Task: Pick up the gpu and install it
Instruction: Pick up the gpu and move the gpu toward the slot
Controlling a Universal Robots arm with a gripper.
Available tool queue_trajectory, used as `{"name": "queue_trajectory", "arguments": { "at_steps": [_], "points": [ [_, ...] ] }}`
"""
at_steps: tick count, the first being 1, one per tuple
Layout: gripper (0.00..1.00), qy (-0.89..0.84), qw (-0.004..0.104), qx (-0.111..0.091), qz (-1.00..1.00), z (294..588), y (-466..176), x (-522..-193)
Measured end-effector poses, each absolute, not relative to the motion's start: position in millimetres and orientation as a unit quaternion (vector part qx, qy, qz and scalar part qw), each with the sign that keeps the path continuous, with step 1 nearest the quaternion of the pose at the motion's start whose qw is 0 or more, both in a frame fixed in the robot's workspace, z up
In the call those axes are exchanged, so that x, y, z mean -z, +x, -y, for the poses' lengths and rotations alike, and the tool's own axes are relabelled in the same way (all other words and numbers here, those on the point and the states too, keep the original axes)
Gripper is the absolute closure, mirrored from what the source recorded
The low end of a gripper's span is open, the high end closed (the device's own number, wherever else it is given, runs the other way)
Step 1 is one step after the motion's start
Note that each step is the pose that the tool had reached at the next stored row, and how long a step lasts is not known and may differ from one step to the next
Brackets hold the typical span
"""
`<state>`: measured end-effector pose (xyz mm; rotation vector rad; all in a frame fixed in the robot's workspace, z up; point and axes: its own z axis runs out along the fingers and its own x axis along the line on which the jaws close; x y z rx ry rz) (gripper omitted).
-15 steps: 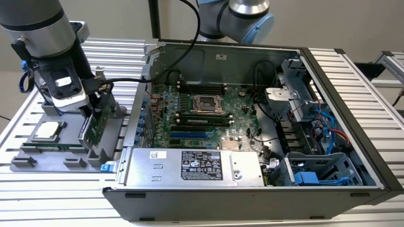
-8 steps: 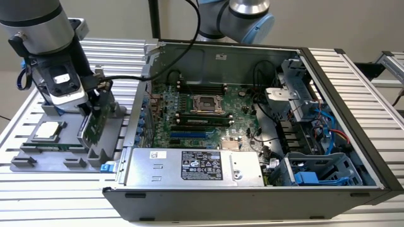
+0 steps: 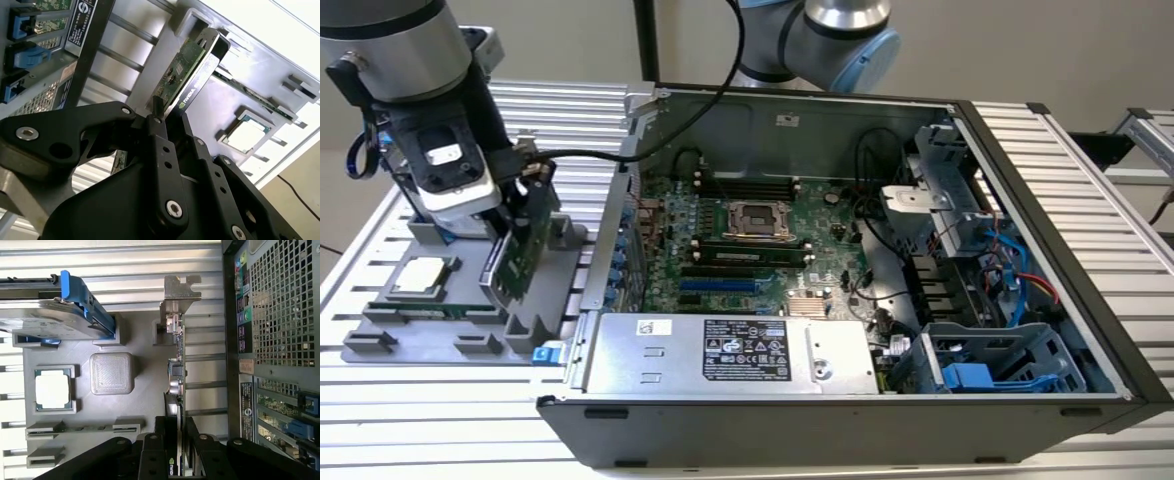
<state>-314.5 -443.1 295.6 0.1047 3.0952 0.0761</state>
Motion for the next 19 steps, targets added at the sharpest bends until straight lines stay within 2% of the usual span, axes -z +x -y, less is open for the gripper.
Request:
{"name": "queue_trajectory", "arguments": {
  "at_steps": [19],
  "points": [
    [1.00,0.034,0.022,-0.025,-0.999,443.1,-314.5,-322.1]
  ]
}}
